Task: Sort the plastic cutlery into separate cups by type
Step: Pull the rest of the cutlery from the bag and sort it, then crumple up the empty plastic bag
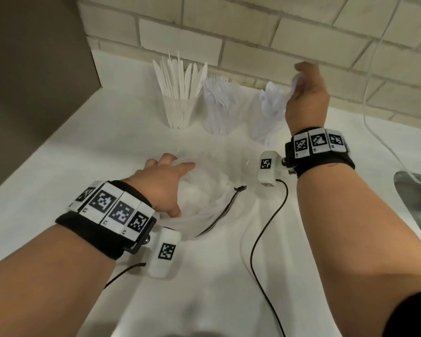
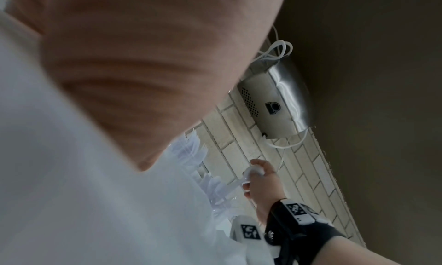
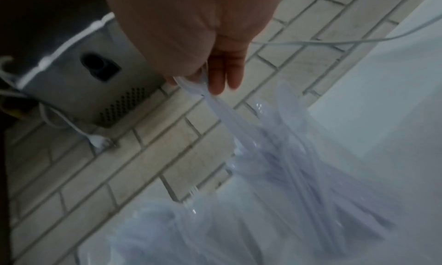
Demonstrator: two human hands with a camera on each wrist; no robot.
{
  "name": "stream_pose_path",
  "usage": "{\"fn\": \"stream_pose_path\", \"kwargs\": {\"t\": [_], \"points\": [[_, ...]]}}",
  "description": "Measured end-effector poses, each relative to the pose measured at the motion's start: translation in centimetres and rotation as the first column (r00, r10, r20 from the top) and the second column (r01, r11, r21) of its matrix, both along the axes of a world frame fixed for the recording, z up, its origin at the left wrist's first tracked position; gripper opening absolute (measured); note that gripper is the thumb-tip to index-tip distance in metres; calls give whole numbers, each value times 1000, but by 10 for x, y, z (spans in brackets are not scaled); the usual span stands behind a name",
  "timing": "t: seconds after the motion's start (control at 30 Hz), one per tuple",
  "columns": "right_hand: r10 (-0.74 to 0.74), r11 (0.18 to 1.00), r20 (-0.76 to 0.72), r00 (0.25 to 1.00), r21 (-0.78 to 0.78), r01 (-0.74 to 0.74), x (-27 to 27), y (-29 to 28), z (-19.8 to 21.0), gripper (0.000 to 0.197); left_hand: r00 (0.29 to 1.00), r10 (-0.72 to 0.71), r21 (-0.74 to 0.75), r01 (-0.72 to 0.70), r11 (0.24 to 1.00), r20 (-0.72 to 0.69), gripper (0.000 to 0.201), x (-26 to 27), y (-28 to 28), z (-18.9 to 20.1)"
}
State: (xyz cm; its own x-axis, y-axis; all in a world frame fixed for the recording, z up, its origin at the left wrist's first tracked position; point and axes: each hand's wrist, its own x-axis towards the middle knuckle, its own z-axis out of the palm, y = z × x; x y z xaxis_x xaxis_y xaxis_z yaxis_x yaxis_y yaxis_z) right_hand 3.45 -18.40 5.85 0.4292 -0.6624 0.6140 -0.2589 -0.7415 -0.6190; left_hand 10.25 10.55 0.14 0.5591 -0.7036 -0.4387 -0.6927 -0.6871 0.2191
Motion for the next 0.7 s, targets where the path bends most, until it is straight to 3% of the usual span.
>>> {"fn": "stream_pose_path", "kwargs": {"t": [0.07,0.13,0.27,0.47,0.53,0.63,0.7], "points": [[-132,990,-231,964,-79,117,6,-1,-12,53,1000,5,-7,-5,1000,-3,117,1,0,-2],[-233,971,-414,880,-157,183,11,-4,-22,59,1000,11,-14,-11,1000,-11,117,3,1,-3],[-274,961,-593,757,-142,237,17,-9,-32,60,1000,13,-32,-14,999,-22,116,4,1,-7],[-236,970,-624,745,-109,217,16,-2,-25,57,999,34,-39,-33,999,10,110,2,2,-6],[-229,973,-628,744,-114,202,14,1,-19,54,998,30,-83,-26,996,51,91,-1,2,-3],[-255,967,-565,785,-141,212,2,12,-4,54,998,41,-272,-24,962,55,47,-9,2,3],[-262,965,-503,824,-133,226,-10,21,4,52,1000,8,-322,-3,947,15,46,-17,2,8]]}}
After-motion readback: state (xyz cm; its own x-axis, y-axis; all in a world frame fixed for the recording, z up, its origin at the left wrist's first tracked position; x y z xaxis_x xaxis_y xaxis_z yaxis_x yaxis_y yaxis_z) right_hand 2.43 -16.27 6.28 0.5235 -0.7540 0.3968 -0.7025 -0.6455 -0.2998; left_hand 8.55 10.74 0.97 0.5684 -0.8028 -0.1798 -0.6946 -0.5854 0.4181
